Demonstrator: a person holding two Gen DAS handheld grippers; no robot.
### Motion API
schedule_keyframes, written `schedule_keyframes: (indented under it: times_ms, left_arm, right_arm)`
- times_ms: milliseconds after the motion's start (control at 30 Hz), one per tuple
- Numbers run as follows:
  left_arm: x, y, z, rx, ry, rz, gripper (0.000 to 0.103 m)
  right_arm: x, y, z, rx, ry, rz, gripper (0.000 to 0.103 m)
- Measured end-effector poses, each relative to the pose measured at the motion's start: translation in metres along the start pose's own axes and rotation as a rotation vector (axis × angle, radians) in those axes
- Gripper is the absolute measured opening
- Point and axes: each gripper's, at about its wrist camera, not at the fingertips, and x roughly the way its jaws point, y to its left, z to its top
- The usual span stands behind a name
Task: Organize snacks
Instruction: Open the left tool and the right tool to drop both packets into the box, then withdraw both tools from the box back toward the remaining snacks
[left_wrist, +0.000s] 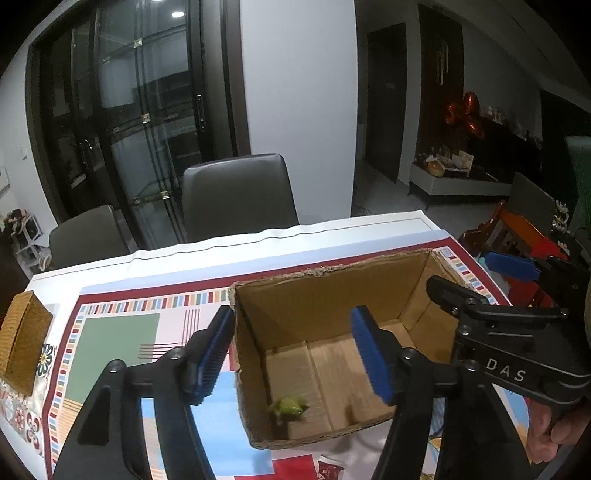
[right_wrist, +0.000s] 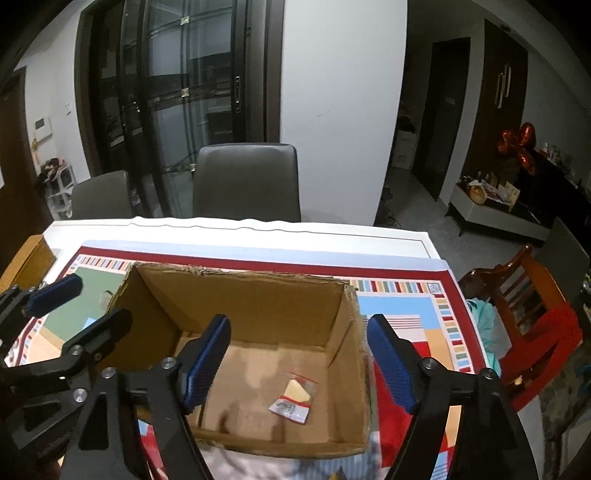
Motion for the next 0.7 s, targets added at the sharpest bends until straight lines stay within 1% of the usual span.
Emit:
schedule_keyframes:
  times_ms: [200, 467, 700]
  left_arm:
    - [-0.008, 0.001, 0.001, -0.003, -0.007, 0.007, 0.069]
    - [-0.023, -0.003, 0.0, 0.003, 0.002, 0.028, 0.069]
    - [-0.035, -0.007, -0.006, 0.011, 0.004, 0.039, 0.069]
  right_arm:
    - [-0.012, -0.004, -0.001, 0.01, -0.018, 0.0, 0.077]
    - [-0.033, -0.012, -0.008, 0.041, -0.042, 0.003, 0.077]
    - [-0.048, -0.015, -0.015, 0.035, -0.056, -0.017, 0.077]
